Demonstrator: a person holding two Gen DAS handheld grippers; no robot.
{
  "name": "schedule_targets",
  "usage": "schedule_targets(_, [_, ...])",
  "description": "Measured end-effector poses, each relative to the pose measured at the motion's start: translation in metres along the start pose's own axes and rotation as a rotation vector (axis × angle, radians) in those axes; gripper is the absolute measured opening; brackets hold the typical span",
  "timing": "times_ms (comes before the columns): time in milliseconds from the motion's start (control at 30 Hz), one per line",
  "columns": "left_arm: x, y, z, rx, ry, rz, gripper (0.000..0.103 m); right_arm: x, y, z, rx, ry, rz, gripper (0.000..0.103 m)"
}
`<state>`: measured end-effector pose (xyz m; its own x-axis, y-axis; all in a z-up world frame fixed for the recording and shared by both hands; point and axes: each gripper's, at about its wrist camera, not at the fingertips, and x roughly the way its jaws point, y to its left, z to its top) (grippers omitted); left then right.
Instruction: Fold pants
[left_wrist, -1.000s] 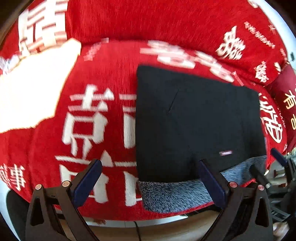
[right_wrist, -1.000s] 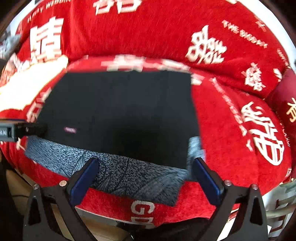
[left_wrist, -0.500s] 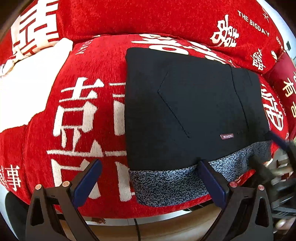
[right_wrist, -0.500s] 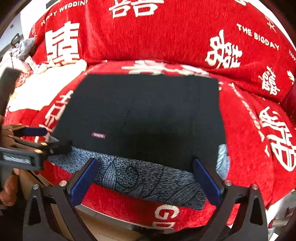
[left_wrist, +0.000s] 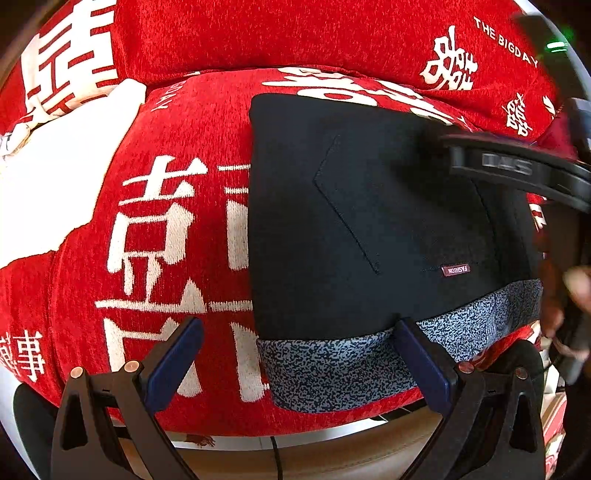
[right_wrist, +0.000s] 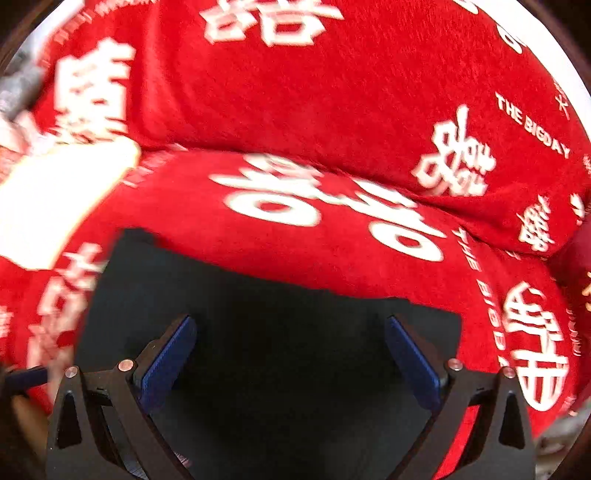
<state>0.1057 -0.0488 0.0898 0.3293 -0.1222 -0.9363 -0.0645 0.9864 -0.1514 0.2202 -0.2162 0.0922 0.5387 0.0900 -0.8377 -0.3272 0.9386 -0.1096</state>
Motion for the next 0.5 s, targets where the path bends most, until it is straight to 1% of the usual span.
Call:
schedule_targets(33, [0.001,0.000,0.000,-0.003,0.001,-0.004,0.103,0.012,-0.007,0.000,0.043,0.044,0.048,0.102])
schedule_targets(133, [0.002,0.002,0.001,-0.007,0.010,-0.013,0.103,0.005,-0.009,-0.004,0.022,0.023,0.061,0.102])
schedule_targets(167, [0.001,0.003,0.001,-0.007,0.010,-0.018,0.103,-0.004,-0.011,-0.007,0.021,0.003,0.067,0.102])
schedule_targets(200, [-0.003,0.005,0.002,-0.006,0.011,-0.025,0.103,-0.019,-0.016,-0.014,0.038,-0.041,0.083,0.102])
schedule_targets(267, [-0.015,0.013,0.005,-0.021,-0.020,-0.044,0.103,-0.039,-0.031,-0.029,0.072,-0.090,0.077,0.102])
schedule_targets(300, [-0.021,0.018,0.008,-0.034,-0.046,-0.049,0.103,-0.044,-0.039,-0.033,0.084,-0.098,0.070,0.103])
schedule_targets(333, [-0.024,0.024,0.012,-0.048,-0.061,-0.057,0.103,-0.049,-0.051,-0.044,0.110,-0.106,0.065,0.102])
schedule_targets(367, [-0.024,0.029,0.016,-0.062,-0.061,-0.074,0.103,-0.052,-0.065,-0.057,0.140,-0.102,0.069,0.103])
schedule_targets(433, [-0.015,0.042,0.025,-0.099,-0.020,-0.141,0.103,-0.050,-0.090,-0.079,0.197,-0.078,0.088,0.103])
schedule_targets(500, [-0.003,0.050,0.032,-0.126,0.034,-0.200,0.103,-0.042,-0.110,-0.092,0.246,-0.051,0.132,0.103])
